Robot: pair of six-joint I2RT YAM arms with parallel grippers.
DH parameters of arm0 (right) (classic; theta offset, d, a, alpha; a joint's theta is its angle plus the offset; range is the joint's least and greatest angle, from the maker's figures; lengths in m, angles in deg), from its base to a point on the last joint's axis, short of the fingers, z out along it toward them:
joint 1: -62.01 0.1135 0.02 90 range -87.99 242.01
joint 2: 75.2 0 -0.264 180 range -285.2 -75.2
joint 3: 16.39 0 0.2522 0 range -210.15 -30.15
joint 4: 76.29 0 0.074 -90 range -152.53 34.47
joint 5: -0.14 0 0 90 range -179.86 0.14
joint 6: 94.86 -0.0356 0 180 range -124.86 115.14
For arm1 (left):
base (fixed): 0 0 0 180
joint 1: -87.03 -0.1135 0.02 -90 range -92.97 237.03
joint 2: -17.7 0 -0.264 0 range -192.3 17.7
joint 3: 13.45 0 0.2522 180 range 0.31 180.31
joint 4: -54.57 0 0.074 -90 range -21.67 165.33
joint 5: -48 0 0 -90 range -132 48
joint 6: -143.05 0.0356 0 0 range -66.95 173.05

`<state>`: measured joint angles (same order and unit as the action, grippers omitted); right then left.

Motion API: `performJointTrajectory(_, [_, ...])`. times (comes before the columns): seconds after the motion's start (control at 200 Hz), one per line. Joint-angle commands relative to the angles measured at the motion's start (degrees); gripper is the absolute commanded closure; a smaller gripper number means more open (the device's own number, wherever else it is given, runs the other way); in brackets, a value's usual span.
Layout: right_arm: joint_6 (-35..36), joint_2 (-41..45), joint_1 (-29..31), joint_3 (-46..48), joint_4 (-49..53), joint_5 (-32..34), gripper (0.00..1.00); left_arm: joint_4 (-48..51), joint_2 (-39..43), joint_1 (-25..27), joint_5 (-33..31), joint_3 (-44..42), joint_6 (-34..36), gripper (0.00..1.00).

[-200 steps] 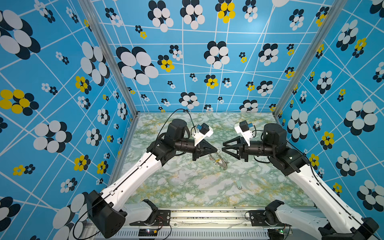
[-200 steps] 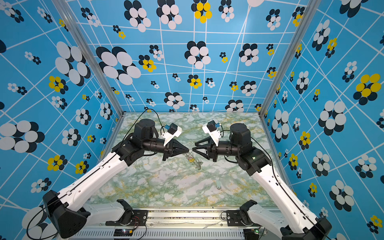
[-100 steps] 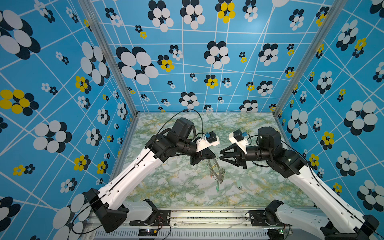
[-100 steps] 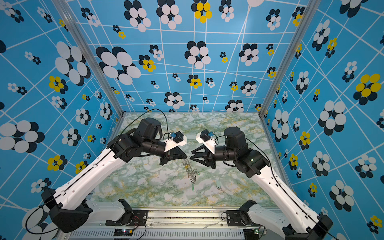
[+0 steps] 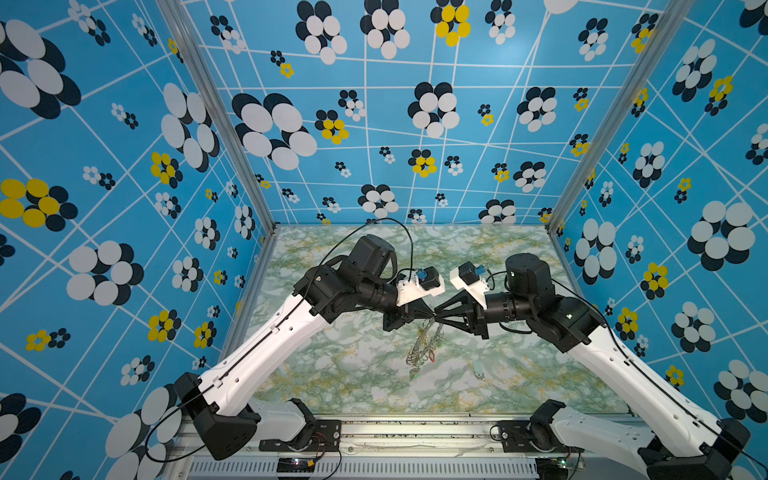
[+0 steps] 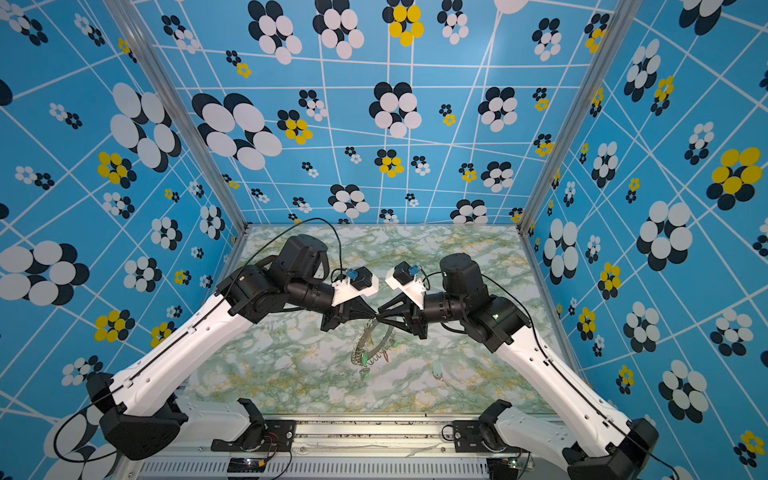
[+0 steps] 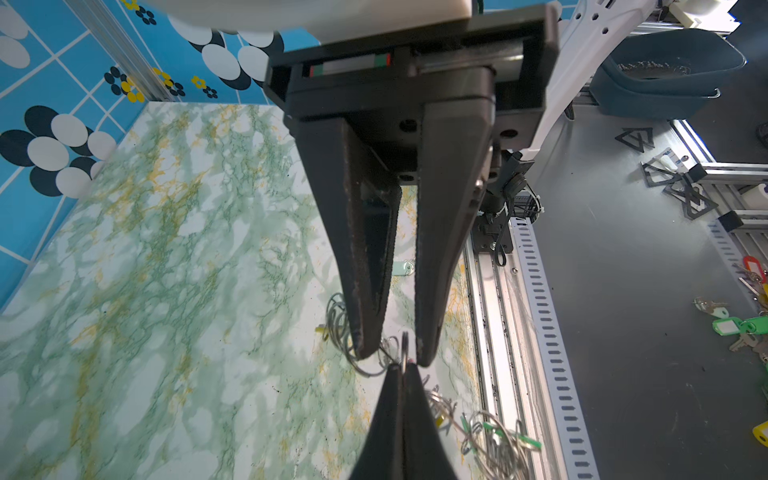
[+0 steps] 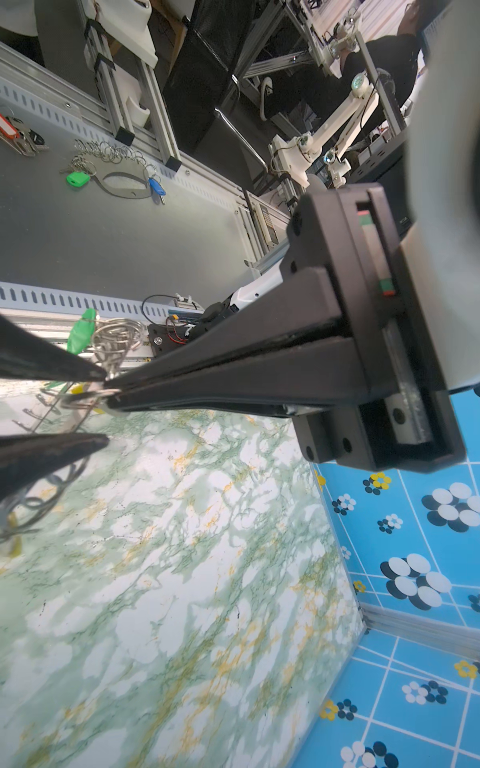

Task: Put the keys on the keyring

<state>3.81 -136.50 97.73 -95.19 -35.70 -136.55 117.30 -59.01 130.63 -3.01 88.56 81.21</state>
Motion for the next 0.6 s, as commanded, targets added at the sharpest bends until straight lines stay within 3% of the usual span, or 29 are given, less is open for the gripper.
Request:
performJointTrajectory(0.0, [0.91,-0.16,0.40,-0.46,1.58,-1.16,0.80,-0.36,0.07,0.52,0.61,2.12,0.93,1.00])
performJointTrajectory(0.295, [0.15,-0.34,0.49,-0.69,1.64,-1.23,0.99,-0.39,0.15,0.72,0.79,2.20,0.66,1.00])
performJointTrajectory(0.6, [-2.96,0.47,0.56,1.13,-3.21,-1.95,1.00,-1.32,0.09,1.06,0.66,2.08,-0.13,1.00])
